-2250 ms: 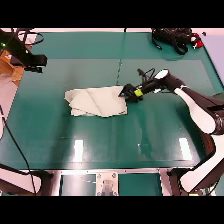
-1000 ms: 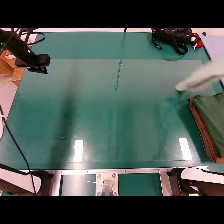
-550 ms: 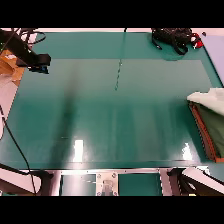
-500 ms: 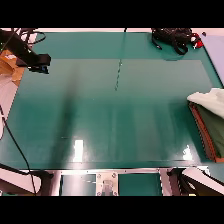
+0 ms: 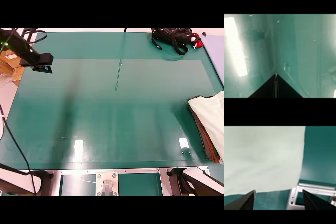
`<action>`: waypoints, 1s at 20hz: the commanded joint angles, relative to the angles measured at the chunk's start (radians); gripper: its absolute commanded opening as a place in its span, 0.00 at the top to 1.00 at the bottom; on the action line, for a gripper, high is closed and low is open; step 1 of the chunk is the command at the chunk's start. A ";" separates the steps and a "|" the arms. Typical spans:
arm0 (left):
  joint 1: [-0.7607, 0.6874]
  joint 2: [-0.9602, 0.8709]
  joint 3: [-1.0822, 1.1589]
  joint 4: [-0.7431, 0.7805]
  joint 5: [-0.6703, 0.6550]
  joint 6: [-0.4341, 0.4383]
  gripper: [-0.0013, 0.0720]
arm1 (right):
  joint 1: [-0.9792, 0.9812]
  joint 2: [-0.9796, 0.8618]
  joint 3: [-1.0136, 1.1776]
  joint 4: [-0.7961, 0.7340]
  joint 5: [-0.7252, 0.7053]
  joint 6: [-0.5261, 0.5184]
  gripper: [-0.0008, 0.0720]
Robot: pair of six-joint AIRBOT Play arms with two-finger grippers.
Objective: Fold the shirts.
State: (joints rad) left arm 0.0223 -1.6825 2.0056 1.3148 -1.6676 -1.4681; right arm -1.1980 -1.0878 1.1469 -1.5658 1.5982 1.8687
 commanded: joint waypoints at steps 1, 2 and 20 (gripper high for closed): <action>-0.001 0.000 0.001 -0.068 0.002 0.039 0.96 | 0.059 -0.017 0.113 0.190 -0.035 -0.015 0.31; -0.001 0.001 0.001 -0.107 0.001 0.043 0.96 | 0.113 -0.021 0.157 0.253 -0.059 -0.029 0.76; -0.103 0.455 -0.905 -0.198 0.212 0.048 0.95 | 1.432 0.005 -0.214 0.343 -0.612 -0.074 0.97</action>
State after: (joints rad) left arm -0.0753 -1.2671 1.1873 1.1183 -1.4986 -1.4227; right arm 0.1322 -1.0824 0.9653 -1.2255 1.0767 1.7863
